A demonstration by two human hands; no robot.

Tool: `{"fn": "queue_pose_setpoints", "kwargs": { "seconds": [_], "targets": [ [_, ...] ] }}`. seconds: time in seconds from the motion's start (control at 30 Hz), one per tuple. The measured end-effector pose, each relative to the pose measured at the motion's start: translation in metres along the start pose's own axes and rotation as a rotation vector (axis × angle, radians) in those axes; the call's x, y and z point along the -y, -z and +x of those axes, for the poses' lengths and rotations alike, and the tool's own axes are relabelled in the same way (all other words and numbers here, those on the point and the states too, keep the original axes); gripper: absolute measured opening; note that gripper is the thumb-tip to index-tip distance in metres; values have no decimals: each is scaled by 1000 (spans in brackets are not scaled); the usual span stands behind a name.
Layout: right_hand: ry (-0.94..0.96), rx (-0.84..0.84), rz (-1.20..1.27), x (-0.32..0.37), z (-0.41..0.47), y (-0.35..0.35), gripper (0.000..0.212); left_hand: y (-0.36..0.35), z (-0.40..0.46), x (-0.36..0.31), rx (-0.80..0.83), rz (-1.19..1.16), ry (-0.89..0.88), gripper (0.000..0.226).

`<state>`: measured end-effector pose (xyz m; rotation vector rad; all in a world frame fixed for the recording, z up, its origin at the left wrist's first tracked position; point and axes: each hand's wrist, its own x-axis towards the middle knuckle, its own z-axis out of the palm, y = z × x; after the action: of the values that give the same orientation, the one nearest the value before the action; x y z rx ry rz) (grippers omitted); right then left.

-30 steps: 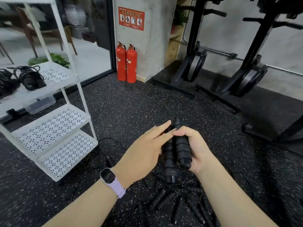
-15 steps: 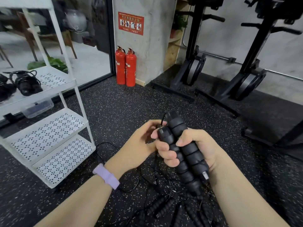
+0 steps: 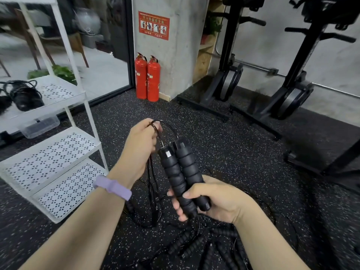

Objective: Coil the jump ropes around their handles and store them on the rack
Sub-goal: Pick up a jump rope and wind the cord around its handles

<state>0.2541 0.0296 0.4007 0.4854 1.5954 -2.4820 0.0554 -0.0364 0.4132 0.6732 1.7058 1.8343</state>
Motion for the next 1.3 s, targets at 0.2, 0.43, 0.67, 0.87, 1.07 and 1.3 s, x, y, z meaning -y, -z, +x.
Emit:
{"fn": "queue_pose_setpoints", "kwargs": {
  "seconds": [0.2, 0.43, 0.67, 0.87, 1.07, 1.3],
  "targets": [
    [90, 71, 154, -24, -3, -2, 41, -8, -4, -8, 12, -26, -50, 41],
    [193, 108, 433, -52, 1, 3, 31, -4, -8, 19, 154, 407, -240, 17],
    [145, -93, 444, -65, 16, 16, 34, 13, -12, 59, 440, 211, -101, 17],
    [94, -197, 313, -62, 27, 26, 39, 10, -11, 82, 364, 126, 195, 39],
    [47, -489, -81, -63, 34, 32, 16, 1, -7, 92, 379, 53, 396, 58],
    [-24, -926, -988, -74, 44, 32, 20, -28, -25, 99, 259, 69, 496, 77]
  ]
}}
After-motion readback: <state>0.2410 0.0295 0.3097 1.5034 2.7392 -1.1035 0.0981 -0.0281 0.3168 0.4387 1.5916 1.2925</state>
